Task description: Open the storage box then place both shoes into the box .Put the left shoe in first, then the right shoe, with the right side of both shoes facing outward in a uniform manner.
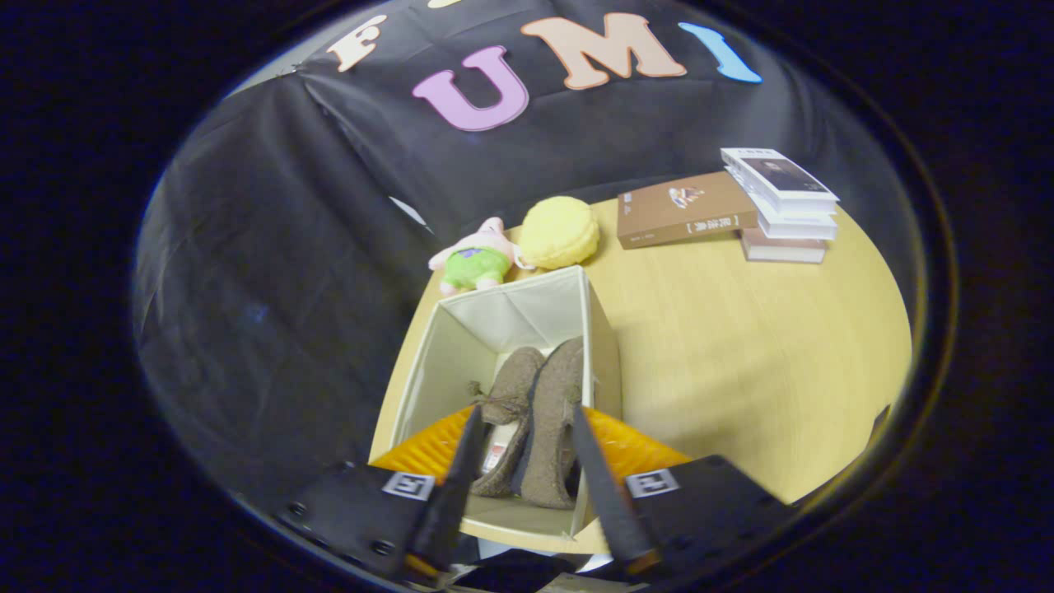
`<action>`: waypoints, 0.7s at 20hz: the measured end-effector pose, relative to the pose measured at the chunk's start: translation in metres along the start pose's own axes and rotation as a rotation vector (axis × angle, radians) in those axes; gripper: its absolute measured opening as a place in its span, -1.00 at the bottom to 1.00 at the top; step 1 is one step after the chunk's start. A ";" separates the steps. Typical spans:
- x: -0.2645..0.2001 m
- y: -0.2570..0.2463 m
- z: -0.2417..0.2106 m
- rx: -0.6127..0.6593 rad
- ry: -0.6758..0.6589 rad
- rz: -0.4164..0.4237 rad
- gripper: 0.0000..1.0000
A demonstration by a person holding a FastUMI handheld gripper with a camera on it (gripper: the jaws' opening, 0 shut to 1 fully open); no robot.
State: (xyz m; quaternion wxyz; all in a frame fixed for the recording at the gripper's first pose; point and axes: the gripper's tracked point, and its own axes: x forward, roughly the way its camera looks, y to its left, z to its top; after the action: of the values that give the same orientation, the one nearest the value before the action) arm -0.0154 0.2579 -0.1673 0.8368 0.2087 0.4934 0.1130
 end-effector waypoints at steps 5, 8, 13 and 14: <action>-0.022 0.008 0.008 -0.111 -0.069 0.074 1.00; -0.046 0.005 0.029 -0.170 -0.168 0.100 1.00; -0.102 -0.027 0.069 -0.252 -0.395 0.060 1.00; -0.112 -0.036 0.079 -0.279 -0.440 0.033 1.00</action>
State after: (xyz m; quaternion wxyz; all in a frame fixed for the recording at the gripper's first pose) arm -0.0015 0.1623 -0.0627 0.9427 0.1186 0.2758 0.1453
